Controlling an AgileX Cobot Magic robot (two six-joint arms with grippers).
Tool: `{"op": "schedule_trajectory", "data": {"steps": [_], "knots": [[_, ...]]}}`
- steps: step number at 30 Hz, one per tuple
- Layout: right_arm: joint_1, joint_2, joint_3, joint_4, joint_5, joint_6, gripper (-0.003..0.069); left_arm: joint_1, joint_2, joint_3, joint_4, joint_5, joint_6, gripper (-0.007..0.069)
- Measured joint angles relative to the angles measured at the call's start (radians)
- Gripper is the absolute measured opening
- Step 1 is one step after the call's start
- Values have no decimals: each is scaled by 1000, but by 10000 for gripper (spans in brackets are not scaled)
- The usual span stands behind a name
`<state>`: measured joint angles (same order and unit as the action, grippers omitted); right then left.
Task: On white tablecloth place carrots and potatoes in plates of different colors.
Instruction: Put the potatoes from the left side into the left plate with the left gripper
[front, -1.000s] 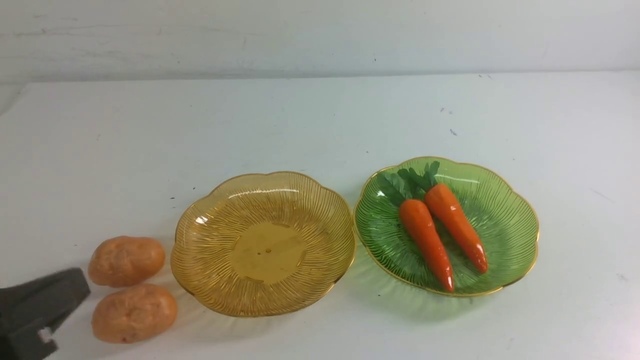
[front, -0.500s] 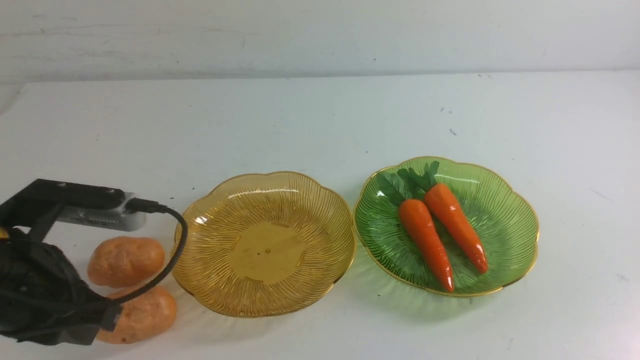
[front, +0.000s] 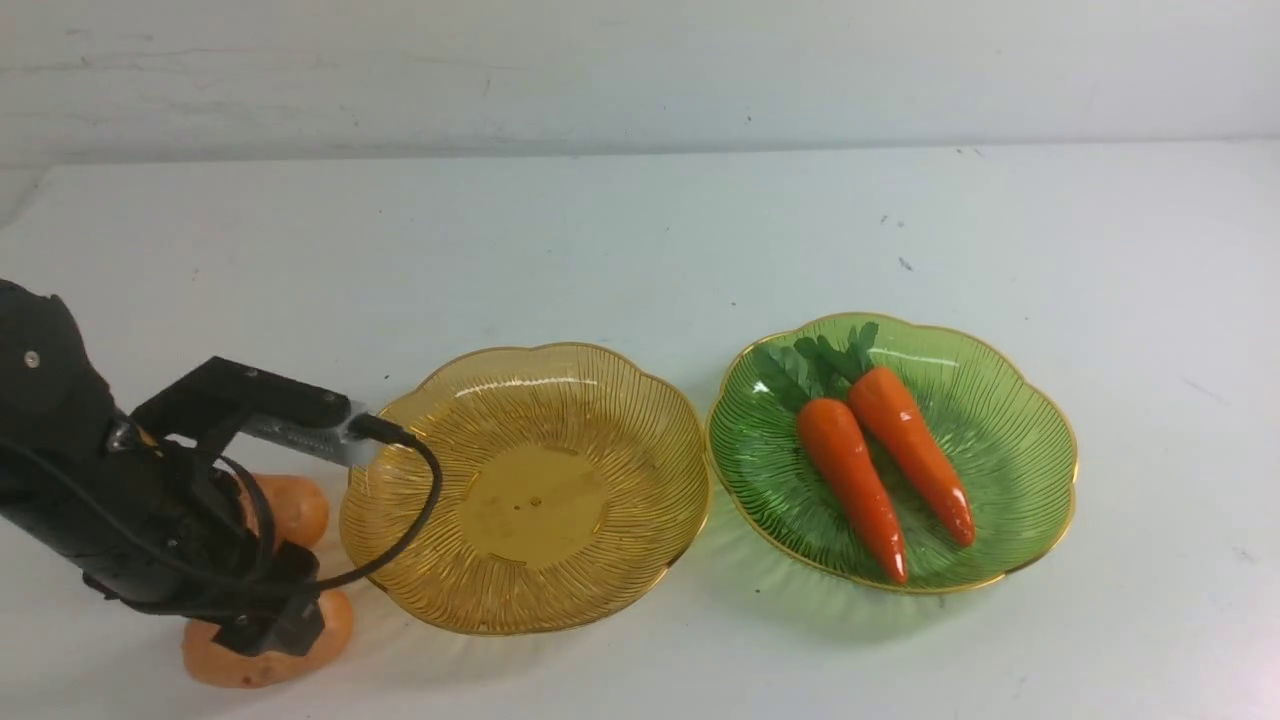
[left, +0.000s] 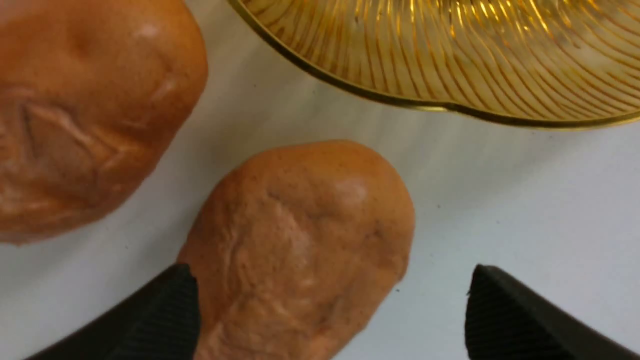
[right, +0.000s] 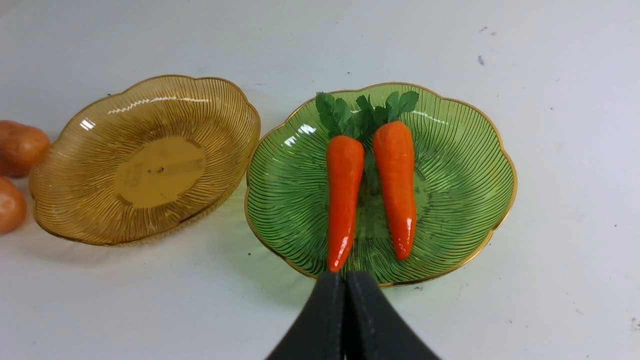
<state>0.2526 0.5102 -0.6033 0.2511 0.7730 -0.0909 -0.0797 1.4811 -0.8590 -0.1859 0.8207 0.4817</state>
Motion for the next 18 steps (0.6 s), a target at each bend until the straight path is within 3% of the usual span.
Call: {"op": "schedule_trajectory", "data": {"steps": [12, 18], "knots": [[0, 0, 0, 0, 0, 0, -15, 0, 102, -4, 37, -68, 42, 679], [0, 0, 0, 0, 0, 0, -15, 0, 142, -14, 20, -70, 0, 610]]}}
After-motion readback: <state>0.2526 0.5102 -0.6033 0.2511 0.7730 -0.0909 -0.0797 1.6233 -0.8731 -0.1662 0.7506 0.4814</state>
